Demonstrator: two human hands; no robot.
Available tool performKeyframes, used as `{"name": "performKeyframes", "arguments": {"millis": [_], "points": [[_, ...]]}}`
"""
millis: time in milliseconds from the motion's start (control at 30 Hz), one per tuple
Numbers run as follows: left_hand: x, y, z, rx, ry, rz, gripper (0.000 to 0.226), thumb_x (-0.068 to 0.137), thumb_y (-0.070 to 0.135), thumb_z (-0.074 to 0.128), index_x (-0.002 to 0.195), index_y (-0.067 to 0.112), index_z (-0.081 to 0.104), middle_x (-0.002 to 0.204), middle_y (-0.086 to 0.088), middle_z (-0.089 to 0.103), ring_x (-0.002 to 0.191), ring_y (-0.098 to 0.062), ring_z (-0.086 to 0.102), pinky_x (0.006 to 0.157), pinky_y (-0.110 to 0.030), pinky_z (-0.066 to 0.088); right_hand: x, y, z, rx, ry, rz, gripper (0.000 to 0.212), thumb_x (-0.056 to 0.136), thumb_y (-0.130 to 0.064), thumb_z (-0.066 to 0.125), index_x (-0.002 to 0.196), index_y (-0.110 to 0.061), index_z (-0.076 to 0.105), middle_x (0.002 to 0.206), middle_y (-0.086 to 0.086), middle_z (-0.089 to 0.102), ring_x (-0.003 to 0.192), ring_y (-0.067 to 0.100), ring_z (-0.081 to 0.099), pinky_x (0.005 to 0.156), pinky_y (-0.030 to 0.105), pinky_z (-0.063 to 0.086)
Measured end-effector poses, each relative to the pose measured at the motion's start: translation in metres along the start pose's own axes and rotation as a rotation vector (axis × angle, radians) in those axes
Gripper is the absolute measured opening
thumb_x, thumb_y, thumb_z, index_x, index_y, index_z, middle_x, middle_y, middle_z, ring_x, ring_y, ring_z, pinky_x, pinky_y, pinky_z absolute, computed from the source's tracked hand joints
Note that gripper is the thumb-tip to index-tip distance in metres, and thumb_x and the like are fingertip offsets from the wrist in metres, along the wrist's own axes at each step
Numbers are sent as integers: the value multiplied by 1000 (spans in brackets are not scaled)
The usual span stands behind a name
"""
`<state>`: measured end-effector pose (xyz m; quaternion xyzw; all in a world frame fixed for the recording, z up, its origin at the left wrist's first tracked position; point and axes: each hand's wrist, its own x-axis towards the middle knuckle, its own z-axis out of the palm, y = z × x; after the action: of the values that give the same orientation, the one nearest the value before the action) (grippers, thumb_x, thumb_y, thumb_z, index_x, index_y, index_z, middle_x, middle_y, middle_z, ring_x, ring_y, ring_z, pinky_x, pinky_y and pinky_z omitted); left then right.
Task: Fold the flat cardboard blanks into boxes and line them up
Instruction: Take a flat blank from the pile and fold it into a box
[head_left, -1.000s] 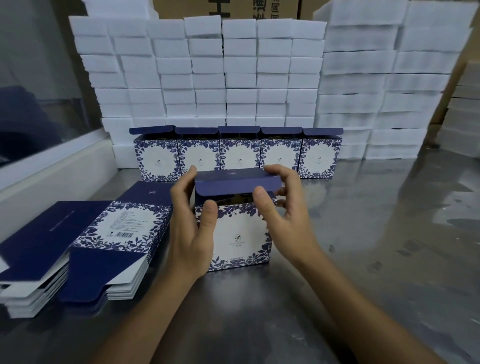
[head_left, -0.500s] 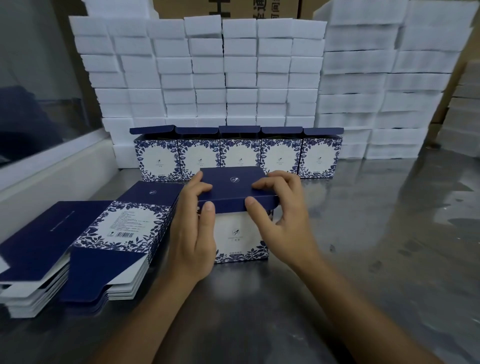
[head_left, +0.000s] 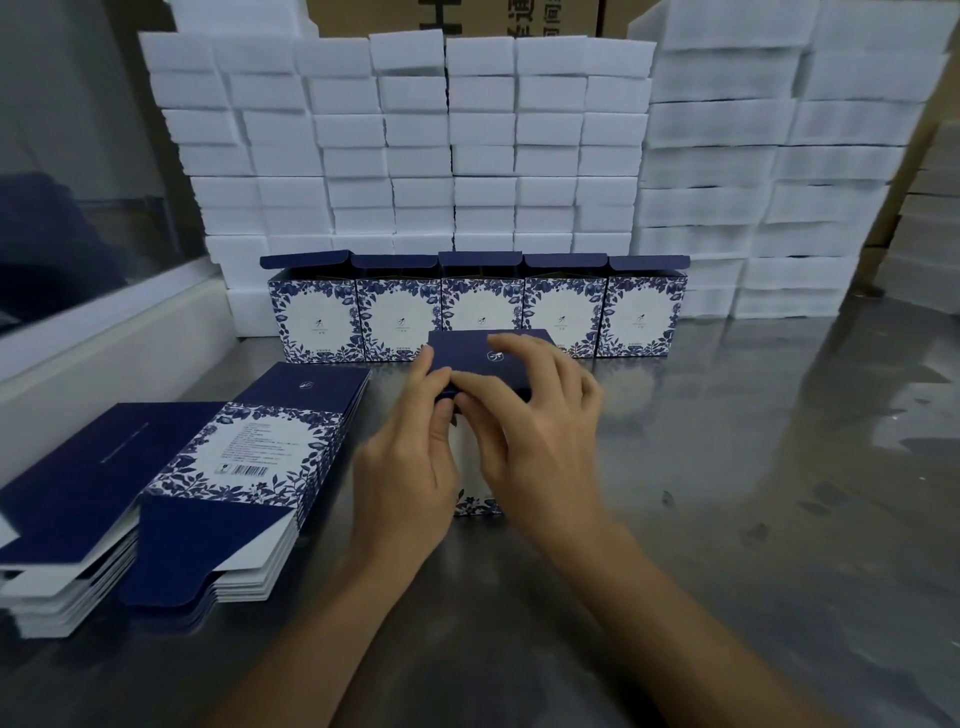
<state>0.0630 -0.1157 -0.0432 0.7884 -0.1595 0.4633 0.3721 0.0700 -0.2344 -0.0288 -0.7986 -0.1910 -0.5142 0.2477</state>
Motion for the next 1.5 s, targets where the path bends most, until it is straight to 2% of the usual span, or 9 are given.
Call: {"name": "performKeyframes", "arguments": {"millis": [200,400,667,833,933,1067,1267,1333,1500], "points": [[2,0,0,19,2,-30,42,100,28,38,121,3,63,138,-7,58,106,-22,67,83,-24,50,3,3,0,33,20,48,10,93,-27,68,95,-24,77,123,8,64,114,30,58,90,53,42],[4,-5,-1,11,8,-32,35,101,24,42,120,6,63,136,-3,59,112,-4,56,89,1,36,-8,24,0,303,17,196,29,98,-28,55,106,-4,69,125,15,54,117,28,54,94,46,50],[7,-7,-1,26,5,-41,30,100,17,45,120,5,63,135,-5,59,121,-13,55,96,-3,35,-6,28,4,340,32,225,21,97,-20,59,101,-3,71,120,13,55,111,25,57,90,36,52],[7,-7,-2,32,8,-52,31,99,17,45,120,3,64,135,-7,59,123,-20,57,98,-19,41,-8,38,2,414,20,289,19,99,-11,57,112,0,64,124,9,59,115,22,59,96,32,50],[8,-8,-3,33,4,-56,31,100,17,45,121,4,63,136,-6,59,124,-18,55,99,-16,39,-6,41,3,456,17,324,14,98,-9,56,106,-1,64,117,3,59,113,22,59,93,38,51],[6,-8,-3,16,1,-58,32,99,16,45,123,4,62,138,-8,56,125,-13,50,102,-6,31,-4,43,4,478,41,325,11,97,-11,58,103,-7,66,112,-1,58,107,17,60,87,30,51],[3,-10,-5,74,1,-82,37,99,11,43,134,10,57,134,-18,53,118,-17,49,90,-12,35,-12,42,2,657,-99,512,28,102,-18,54,124,-37,57,111,-14,65,97,6,67,78,21,54],[2,-10,-5,116,-26,-131,40,99,16,49,139,20,52,140,-19,46,123,-20,46,88,-24,42,-13,39,2,649,-130,461,30,103,-21,53,129,-36,58,116,-14,65,99,8,66,78,20,53],[0,-8,-2,192,-113,-343,97,68,56,79,146,29,28,151,-20,21,135,-40,34,99,-50,43,-14,25,3,747,-280,398,40,101,-27,47,140,-35,53,129,-18,63,117,1,60,91,22,53]]}}
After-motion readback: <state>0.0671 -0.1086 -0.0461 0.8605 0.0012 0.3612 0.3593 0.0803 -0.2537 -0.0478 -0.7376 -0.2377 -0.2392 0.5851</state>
